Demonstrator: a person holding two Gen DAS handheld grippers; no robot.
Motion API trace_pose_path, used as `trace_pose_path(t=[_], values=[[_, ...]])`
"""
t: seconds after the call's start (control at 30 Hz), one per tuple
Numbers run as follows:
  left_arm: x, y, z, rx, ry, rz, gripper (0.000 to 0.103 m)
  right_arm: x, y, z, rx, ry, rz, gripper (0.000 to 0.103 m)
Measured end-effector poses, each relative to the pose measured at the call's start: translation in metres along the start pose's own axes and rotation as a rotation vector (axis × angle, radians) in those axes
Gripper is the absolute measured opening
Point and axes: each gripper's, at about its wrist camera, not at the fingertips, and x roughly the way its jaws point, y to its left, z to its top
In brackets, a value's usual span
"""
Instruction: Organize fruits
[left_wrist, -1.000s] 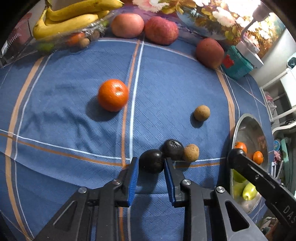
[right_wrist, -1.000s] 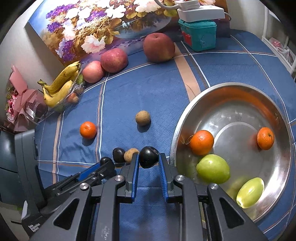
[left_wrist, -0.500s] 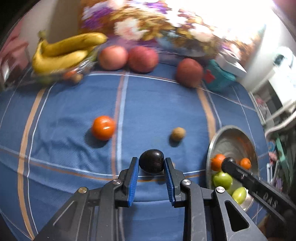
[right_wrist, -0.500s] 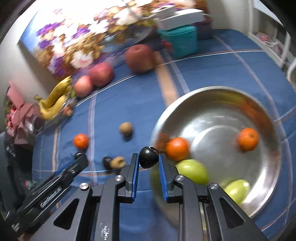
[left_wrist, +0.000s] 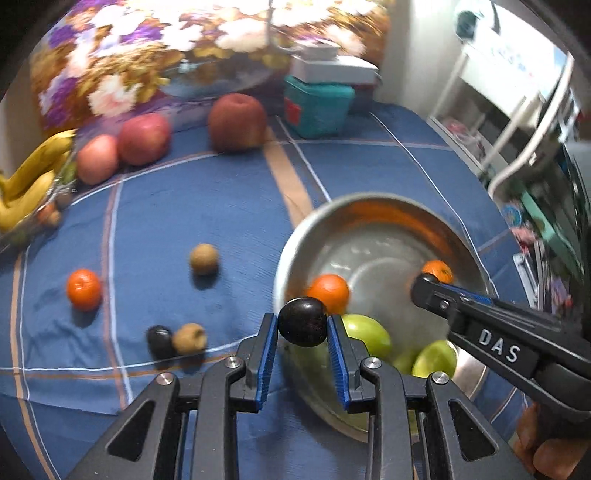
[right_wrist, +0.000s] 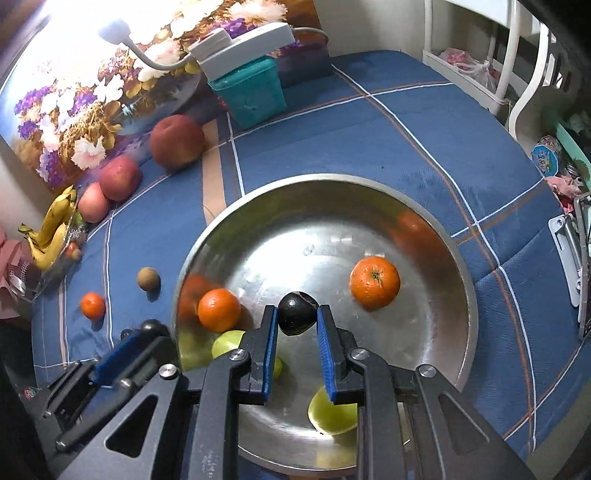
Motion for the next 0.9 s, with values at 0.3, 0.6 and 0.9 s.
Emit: trace_pose_path(t=[0.3,0.6,0.9], values=[[0.008,-0.005,0.0,-0.001,0.025,-0.032,0.037,0.007,-0.013,0.001,0.055,0.03,-0.007,0.029],[-0.002,-0.003,0.001,-0.012,0.002,-0.055,0.059,0.001,-0.017,0.003,0.074,0.017,0.001,0.037],[-0.001,0.046,0.001,-0.204,0.027,-0.007,0.061,0.0,-0.003,0.004,0.042,0.009,-0.012,0.037]])
